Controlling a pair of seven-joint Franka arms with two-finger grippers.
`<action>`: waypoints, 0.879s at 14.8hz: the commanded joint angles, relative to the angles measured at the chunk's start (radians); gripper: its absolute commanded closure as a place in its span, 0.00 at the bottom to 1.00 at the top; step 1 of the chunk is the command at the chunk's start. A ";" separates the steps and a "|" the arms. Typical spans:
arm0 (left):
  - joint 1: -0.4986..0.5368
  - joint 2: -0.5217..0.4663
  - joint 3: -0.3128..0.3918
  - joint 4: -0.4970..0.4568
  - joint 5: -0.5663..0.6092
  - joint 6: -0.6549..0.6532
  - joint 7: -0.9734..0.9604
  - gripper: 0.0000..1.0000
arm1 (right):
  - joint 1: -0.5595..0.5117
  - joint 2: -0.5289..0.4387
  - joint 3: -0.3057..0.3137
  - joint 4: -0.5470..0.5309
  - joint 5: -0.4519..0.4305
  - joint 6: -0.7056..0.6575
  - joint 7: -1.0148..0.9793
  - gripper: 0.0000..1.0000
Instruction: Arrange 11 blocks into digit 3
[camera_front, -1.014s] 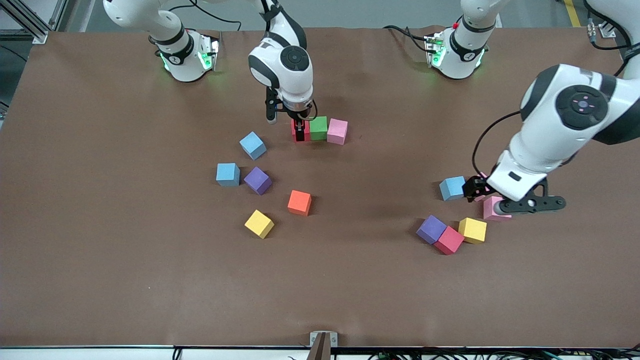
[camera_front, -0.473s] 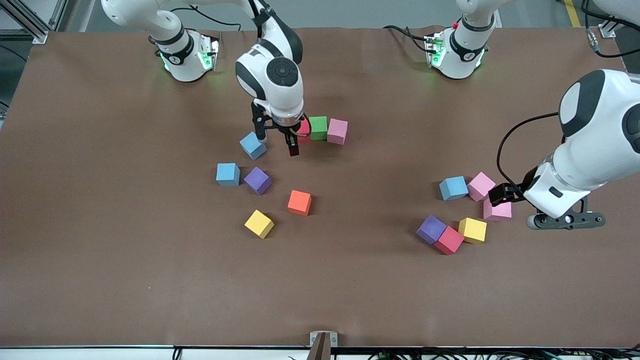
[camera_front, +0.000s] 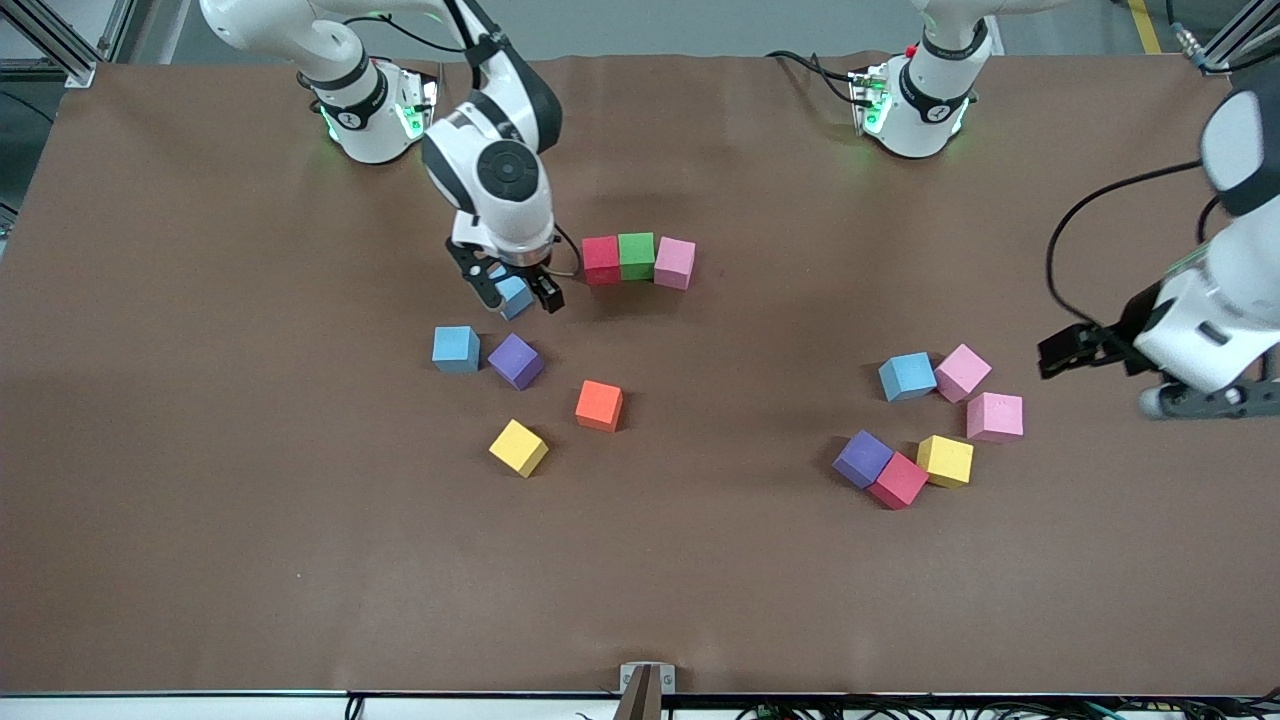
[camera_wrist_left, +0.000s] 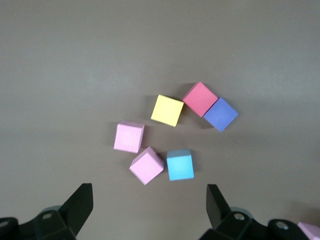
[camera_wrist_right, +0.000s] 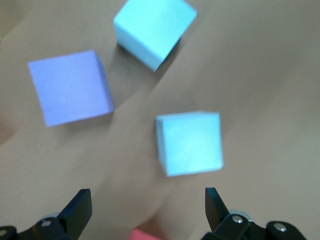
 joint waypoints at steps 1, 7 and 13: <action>-0.036 -0.082 0.077 -0.014 -0.040 -0.054 0.032 0.00 | -0.056 -0.114 0.013 -0.133 0.017 0.015 -0.178 0.00; -0.122 -0.144 0.223 -0.012 -0.074 -0.107 0.030 0.00 | -0.087 -0.186 0.012 -0.323 0.023 0.238 -0.242 0.00; -0.127 -0.128 0.219 -0.040 -0.074 -0.166 0.061 0.00 | -0.099 -0.166 0.012 -0.387 0.023 0.412 -0.240 0.00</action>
